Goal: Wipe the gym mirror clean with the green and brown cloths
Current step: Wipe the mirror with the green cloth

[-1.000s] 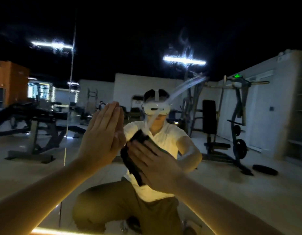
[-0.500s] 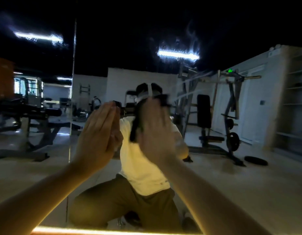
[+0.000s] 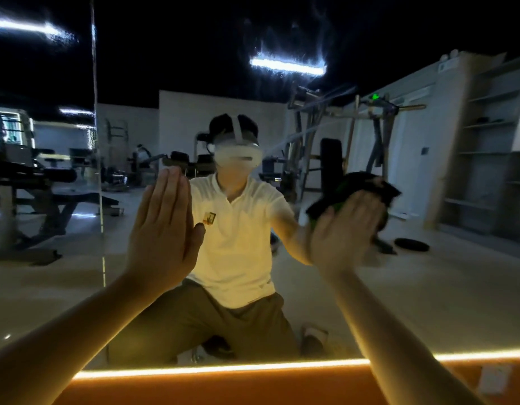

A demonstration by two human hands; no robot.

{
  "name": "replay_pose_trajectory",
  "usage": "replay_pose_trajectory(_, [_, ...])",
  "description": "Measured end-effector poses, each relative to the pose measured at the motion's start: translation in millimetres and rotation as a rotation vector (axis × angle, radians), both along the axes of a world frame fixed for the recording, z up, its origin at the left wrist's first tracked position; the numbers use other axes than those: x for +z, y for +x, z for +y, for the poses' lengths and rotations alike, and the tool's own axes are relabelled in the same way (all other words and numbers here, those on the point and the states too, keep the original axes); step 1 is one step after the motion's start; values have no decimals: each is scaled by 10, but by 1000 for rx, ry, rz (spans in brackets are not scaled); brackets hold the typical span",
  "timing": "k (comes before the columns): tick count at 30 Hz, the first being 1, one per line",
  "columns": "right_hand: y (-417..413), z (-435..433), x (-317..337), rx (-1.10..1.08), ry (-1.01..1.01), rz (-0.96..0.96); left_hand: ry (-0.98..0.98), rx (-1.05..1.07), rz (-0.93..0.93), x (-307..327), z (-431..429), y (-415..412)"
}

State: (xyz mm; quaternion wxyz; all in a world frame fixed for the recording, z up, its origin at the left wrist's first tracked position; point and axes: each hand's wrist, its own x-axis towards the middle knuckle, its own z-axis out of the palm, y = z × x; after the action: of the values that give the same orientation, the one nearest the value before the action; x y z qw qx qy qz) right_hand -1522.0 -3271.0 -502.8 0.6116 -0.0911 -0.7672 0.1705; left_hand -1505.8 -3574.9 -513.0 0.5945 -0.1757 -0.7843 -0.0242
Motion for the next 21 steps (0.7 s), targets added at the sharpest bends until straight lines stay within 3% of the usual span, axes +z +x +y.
replay_pose_trajectory(5, [195,-1438,-503,294,489,-5,-73,-93,-44,40,-245,162])
replay_pose_trajectory(8, [242,-1603,-676,347,968,-80,-61,-98,-29,-17,-420,201])
replay_pose_trajectory(9, [207,-1480,-642,337,1027,-63,-79,-76,-23,-33,-462,187])
replay_pose_trajectory(11, [114,-1081,-490,317,904,-20,-71,-52,-29,-62,-479,131])
replay_pose_trajectory(17, [10,516,217,19,219,15,-2,11,24,-142,-284,-35])
replay_pose_trajectory(19, [5,523,424,-9,-69,18,-3,20,21,-141,-303,-36])
replay_pose_trajectory(21, [35,51,588,2,-170,27,-10,12,10,-140,-341,-32])
